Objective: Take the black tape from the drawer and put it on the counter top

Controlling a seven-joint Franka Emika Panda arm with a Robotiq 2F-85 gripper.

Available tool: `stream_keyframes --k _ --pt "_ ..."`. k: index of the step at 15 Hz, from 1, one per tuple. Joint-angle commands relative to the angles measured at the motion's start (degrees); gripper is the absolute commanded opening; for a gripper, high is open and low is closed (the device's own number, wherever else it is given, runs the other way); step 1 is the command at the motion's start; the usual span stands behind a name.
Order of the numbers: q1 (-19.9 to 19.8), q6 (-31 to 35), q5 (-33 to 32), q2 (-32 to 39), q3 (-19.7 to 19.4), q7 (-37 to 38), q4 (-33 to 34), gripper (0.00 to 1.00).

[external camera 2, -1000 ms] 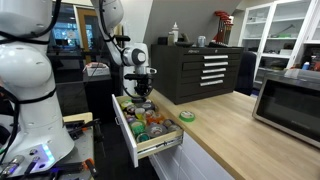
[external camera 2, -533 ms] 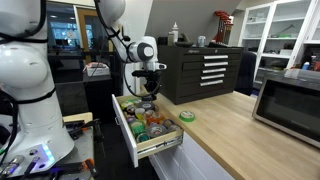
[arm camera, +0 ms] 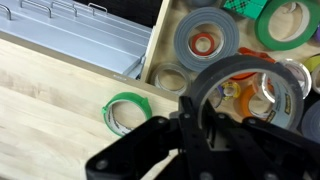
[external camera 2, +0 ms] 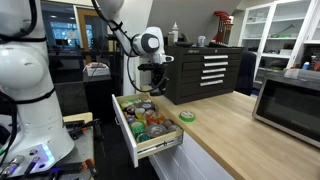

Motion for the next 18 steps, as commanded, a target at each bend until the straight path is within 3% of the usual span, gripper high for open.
stream_keyframes --k 1,7,12,18 --pt "-2.0 -3.4 1.3 -0.5 0.2 0.2 2.1 0.05" --pt "-3.7 -2.8 5.2 2.9 0.3 -2.5 5.3 0.05" --pt "-4.4 -3.8 10.0 13.1 0.1 -5.1 16.1 0.05" --pt "-6.0 -5.4 10.5 19.9 -1.5 -5.3 24.8 0.05"
